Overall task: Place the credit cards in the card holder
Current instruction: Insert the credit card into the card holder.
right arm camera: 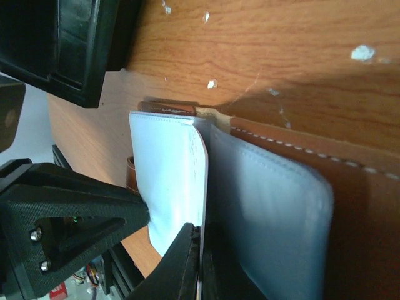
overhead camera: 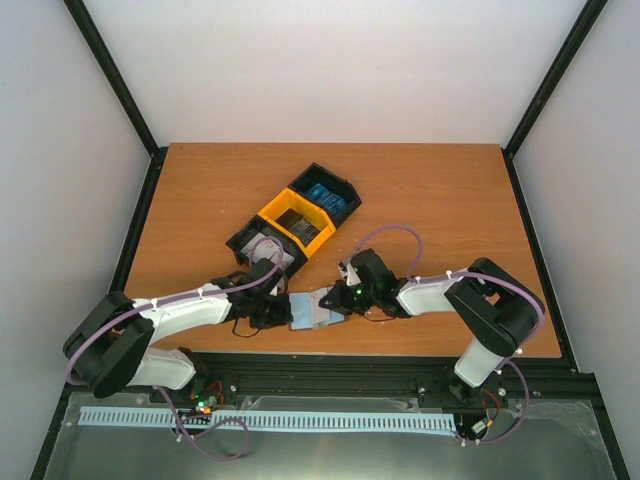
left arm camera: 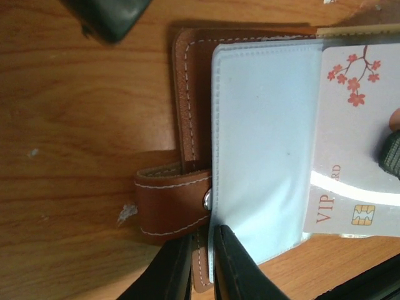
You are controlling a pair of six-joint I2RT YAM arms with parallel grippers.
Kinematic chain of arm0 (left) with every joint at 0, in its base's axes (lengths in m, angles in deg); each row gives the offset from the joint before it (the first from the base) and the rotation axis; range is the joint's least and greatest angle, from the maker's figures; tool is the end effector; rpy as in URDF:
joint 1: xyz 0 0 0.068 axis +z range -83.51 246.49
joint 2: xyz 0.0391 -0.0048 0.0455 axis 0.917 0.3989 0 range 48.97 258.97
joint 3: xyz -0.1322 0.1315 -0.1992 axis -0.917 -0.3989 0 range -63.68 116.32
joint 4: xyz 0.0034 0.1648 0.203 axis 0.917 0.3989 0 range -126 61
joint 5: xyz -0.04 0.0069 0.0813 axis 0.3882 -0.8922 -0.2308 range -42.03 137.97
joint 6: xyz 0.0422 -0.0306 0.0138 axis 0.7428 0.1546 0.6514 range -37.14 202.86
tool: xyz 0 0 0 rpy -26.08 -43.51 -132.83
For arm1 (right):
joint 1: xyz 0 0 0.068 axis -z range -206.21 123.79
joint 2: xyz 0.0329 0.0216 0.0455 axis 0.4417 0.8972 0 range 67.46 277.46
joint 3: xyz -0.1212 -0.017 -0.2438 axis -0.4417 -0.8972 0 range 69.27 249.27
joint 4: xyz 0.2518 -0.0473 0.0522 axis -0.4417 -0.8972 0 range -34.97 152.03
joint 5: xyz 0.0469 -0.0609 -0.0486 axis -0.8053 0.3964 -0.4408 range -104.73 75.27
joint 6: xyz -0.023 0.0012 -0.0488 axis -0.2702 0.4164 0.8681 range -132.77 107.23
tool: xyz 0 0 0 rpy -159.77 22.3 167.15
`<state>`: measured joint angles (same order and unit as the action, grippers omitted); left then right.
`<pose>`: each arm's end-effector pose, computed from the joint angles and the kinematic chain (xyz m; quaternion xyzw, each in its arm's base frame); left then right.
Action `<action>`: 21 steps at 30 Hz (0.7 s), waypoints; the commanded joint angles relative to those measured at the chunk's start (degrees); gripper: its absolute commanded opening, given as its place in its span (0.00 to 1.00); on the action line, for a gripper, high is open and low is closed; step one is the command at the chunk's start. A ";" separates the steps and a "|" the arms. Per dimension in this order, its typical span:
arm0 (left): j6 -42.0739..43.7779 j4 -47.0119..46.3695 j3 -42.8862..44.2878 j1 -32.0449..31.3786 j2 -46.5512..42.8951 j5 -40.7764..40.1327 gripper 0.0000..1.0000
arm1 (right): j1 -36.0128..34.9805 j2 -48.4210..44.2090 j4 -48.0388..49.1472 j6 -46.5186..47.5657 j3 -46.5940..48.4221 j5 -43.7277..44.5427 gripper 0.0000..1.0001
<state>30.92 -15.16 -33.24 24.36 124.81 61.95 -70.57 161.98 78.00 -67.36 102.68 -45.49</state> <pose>0.1529 -0.1497 0.1379 -0.0581 0.9699 -0.2307 0.0521 0.1914 0.2126 0.1169 -0.0213 0.8967 0.4390 0.0527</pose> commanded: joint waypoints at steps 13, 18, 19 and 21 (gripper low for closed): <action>1.16 1.62 0.34 -0.50 2.83 -0.33 0.11 | -2.01 3.91 2.76 -0.88 -0.43 0.14 0.03; 0.82 1.60 0.48 -0.50 2.62 -0.75 0.11 | -2.04 4.97 -0.89 1.98 1.09 -2.03 0.03; 0.77 1.61 0.50 -0.50 2.61 -0.76 0.11 | -2.00 4.98 -1.29 2.29 1.12 -2.21 0.03; 0.64 1.51 0.46 -0.50 2.56 -0.76 0.11 | -2.05 5.11 -1.22 2.47 0.98 -2.56 0.03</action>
<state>30.99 -15.09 -32.74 24.36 125.55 62.72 -71.60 165.19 81.49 -67.40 103.62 -46.98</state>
